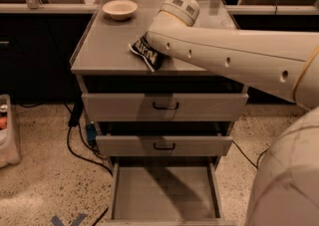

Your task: Pick blue chip bag from bottom drawer and place on counter

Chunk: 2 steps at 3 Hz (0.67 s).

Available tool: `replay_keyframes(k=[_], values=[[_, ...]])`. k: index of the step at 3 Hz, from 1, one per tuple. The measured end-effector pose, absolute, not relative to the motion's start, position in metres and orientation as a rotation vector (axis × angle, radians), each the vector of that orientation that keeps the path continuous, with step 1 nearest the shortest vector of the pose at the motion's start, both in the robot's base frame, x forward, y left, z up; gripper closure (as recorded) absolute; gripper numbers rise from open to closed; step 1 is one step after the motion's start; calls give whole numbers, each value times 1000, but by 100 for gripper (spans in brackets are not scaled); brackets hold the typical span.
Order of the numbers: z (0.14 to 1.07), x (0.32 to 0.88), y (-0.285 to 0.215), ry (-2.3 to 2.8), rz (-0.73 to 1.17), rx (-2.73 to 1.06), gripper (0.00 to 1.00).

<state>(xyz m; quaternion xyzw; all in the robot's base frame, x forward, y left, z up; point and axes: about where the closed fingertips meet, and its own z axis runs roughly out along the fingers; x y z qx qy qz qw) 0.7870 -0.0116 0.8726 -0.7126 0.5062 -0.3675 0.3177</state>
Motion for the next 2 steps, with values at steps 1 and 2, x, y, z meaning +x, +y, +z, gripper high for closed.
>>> replay_keyframes(k=[1, 2], values=[[873, 787, -12, 1332, -967, -1875, 36], [873, 787, -12, 1332, -967, -1875, 13]])
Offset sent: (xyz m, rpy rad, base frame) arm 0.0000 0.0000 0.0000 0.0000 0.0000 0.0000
